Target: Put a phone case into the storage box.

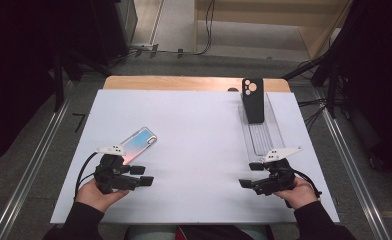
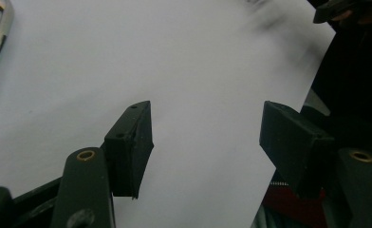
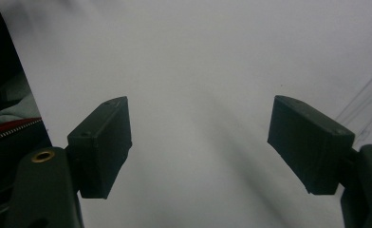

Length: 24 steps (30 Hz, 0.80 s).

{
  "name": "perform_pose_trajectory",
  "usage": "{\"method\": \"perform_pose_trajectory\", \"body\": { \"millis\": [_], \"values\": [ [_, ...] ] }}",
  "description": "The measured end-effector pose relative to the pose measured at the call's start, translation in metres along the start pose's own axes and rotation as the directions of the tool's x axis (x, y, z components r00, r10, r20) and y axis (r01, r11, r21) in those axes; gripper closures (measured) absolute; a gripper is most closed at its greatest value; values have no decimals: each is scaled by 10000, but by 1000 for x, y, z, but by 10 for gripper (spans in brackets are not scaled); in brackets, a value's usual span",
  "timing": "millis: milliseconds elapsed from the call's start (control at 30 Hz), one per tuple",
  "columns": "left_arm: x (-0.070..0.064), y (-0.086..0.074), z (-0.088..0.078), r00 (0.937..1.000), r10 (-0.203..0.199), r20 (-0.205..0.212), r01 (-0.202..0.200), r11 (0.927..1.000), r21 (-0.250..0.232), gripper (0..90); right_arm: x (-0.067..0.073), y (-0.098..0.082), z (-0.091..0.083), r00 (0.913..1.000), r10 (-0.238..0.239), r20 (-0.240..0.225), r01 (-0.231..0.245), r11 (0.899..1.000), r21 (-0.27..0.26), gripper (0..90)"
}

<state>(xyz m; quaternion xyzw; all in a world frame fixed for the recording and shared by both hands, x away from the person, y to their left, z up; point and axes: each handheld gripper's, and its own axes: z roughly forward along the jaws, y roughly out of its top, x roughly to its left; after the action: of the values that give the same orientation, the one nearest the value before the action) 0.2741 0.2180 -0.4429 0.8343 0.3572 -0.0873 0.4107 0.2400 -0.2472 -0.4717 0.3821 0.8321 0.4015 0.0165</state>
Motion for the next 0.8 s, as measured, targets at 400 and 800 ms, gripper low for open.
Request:
{"method": "perform_pose_trajectory", "body": {
  "millis": [400, 800],
  "values": [
    [12, 5, -4, 9994, 269, -211, -275, 9993, -247, 288, -2, 0, 0, 10000, 36, 8, -36, 10000, 29, 208],
    [32, 21, -3, 9952, 470, -862, -527, 9965, -650, 245, -2, 0, 0, 10000, 84, 52, -85, 10000, 34, 208]
  ]
}}
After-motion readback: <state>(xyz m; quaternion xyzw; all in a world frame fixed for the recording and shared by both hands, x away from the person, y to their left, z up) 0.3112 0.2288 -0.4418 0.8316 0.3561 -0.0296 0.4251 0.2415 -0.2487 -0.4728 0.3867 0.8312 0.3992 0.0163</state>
